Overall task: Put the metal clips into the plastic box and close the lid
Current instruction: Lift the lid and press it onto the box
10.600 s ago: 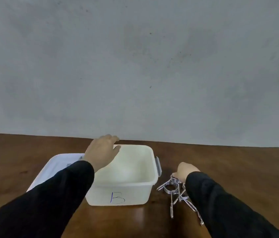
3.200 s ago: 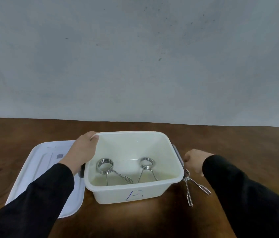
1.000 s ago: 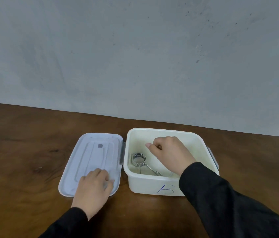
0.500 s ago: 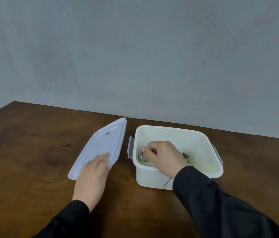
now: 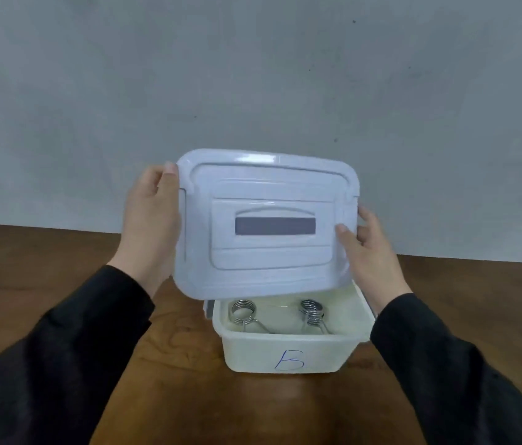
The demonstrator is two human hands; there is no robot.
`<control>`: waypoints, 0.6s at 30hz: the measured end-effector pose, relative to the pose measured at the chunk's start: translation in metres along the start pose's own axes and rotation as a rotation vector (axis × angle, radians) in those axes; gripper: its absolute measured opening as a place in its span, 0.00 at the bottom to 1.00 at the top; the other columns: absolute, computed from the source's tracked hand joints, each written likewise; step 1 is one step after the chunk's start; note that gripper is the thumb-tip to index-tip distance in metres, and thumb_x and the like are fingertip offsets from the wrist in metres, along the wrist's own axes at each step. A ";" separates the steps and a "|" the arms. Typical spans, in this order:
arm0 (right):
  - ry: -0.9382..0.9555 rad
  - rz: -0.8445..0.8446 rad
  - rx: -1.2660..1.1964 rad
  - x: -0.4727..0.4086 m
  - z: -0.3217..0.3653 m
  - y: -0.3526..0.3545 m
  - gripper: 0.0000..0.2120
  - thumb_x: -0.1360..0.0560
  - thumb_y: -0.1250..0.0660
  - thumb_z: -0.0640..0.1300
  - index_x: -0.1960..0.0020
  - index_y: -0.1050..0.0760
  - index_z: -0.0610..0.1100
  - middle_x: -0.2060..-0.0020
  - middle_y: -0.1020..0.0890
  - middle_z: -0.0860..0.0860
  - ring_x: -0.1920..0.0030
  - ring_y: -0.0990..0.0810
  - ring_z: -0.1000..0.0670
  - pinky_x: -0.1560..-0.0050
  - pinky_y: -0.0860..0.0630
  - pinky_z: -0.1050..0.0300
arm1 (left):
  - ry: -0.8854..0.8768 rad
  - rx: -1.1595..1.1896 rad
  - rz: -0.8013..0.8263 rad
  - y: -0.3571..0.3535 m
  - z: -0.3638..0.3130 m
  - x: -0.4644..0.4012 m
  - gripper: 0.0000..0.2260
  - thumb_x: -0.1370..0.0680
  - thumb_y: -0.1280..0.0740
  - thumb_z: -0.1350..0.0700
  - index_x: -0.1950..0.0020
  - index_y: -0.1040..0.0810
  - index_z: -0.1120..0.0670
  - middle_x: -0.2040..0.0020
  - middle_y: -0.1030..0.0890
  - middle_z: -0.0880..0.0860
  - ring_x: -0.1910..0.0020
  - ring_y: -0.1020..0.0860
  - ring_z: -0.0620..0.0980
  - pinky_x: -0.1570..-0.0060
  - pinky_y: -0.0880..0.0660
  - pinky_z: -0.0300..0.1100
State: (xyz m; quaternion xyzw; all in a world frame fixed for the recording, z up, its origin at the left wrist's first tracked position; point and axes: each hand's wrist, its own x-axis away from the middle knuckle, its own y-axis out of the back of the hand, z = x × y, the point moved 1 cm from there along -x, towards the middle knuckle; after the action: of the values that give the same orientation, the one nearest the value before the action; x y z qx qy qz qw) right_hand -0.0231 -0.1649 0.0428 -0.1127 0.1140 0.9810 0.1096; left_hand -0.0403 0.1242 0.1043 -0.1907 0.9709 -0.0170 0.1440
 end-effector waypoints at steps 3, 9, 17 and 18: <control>-0.105 -0.020 0.065 0.001 -0.024 0.024 0.14 0.19 0.36 0.48 0.34 0.24 0.56 0.49 0.14 0.56 0.48 0.15 0.52 0.45 0.18 0.46 | 0.138 -0.109 0.193 -0.015 0.041 -0.008 0.12 0.23 0.38 0.46 0.53 0.20 0.53 0.60 0.19 0.47 0.62 0.21 0.45 0.67 0.27 0.40; -0.300 0.074 0.305 0.005 -0.068 0.043 0.09 0.22 0.33 0.47 0.56 0.15 0.46 0.61 0.13 0.51 0.55 0.14 0.44 0.55 0.19 0.53 | 0.217 -0.504 0.313 -0.034 0.115 0.018 0.15 0.24 0.33 0.54 0.36 0.24 0.47 0.50 0.19 0.43 0.50 0.20 0.47 0.51 0.23 0.46; -0.324 0.094 0.454 -0.004 -0.093 0.042 0.15 0.23 0.32 0.51 0.50 0.16 0.40 0.49 0.16 0.45 0.54 0.16 0.44 0.54 0.17 0.45 | 0.219 -0.860 0.340 -0.031 0.142 0.016 0.16 0.25 0.39 0.45 0.42 0.21 0.47 0.41 0.21 0.50 0.47 0.22 0.52 0.48 0.22 0.51; -0.325 0.093 0.455 -0.005 -0.094 0.043 0.14 0.23 0.32 0.52 0.48 0.15 0.43 0.44 0.18 0.49 0.55 0.17 0.48 0.57 0.17 0.50 | 0.234 -0.811 0.354 -0.031 0.138 0.018 0.13 0.25 0.39 0.47 0.46 0.20 0.47 0.46 0.18 0.49 0.51 0.20 0.51 0.52 0.21 0.48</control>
State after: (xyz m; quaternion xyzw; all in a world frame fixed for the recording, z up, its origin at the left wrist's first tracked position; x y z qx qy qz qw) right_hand -0.0101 -0.2305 -0.0369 0.0789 0.3172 0.9394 0.1036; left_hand -0.0056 0.0913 -0.0302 -0.0597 0.9266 0.3677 -0.0522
